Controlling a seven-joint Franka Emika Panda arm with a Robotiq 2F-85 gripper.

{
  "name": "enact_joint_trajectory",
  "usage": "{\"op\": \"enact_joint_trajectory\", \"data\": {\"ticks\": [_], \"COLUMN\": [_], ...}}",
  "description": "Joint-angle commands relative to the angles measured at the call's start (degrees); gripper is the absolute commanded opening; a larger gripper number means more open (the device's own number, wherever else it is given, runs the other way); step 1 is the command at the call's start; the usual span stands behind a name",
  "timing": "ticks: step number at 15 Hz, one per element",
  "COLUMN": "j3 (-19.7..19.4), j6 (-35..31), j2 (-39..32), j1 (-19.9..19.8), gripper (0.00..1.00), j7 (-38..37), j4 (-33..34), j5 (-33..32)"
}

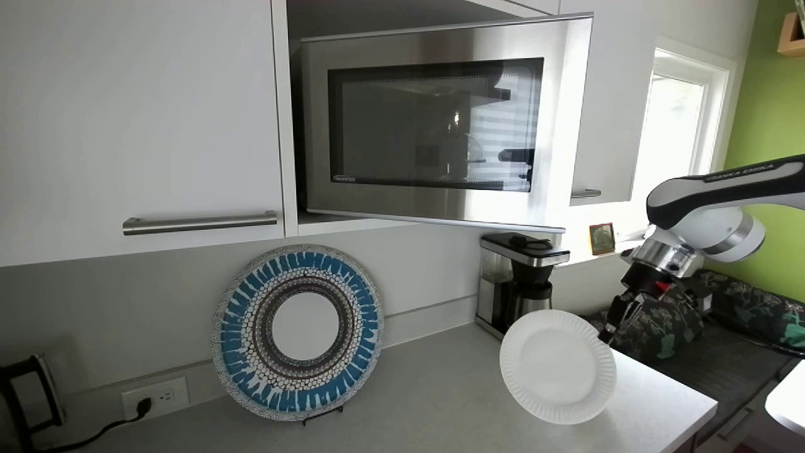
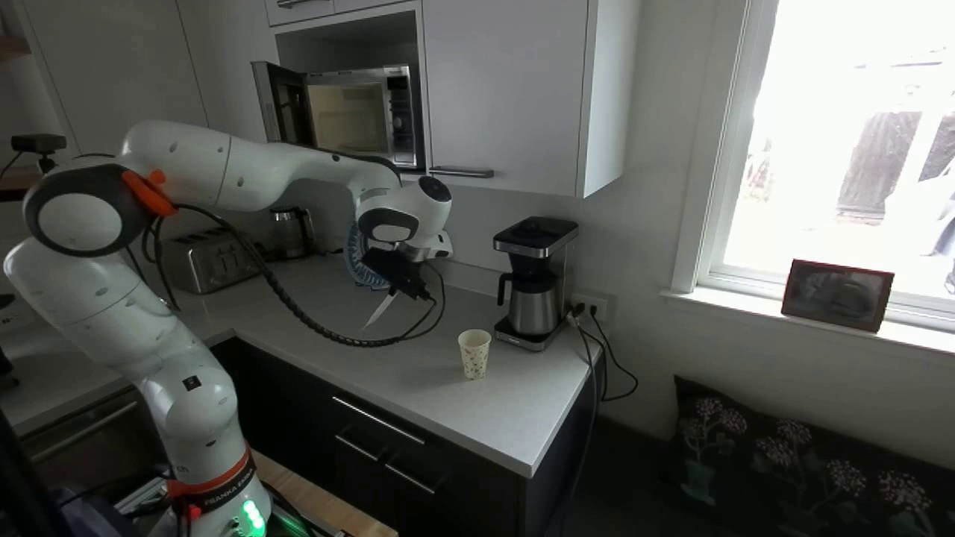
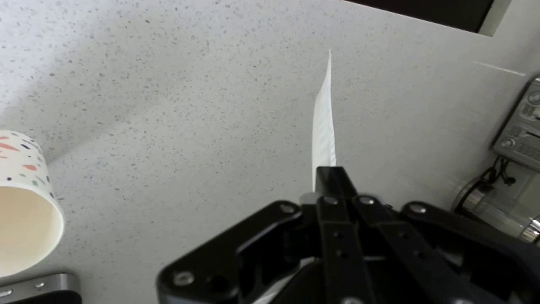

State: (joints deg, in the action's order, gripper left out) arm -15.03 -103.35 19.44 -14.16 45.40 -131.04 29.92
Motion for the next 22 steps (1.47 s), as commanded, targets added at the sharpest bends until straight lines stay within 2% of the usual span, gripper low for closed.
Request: {"op": "enact_joint_trajectory", "data": {"ticks": [1, 5, 10, 16, 19, 22], "j3": [-1.8, -2.1, -2.3, -4.1, -5.0, -5.6], "j6": [0.5, 0.9, 3.0, 9.7, 8.0, 5.9], "j2": [1.8, 4.8, 12.6, 22.6, 26.5, 29.0], "j1": [1.8, 2.0, 3.0, 4.3, 5.1, 7.6], "gripper": [0.01, 0.0, 0.0, 0.0, 0.0, 0.0], "j7": [-0.3, -0.3, 5.4, 9.9, 9.2, 9.6], "j4": [-0.6, -2.3, -1.4, 2.1, 2.8, 2.1], "j5": [-0.5, -0.5, -2.9, -4.8, -2.8, 1.1]}}
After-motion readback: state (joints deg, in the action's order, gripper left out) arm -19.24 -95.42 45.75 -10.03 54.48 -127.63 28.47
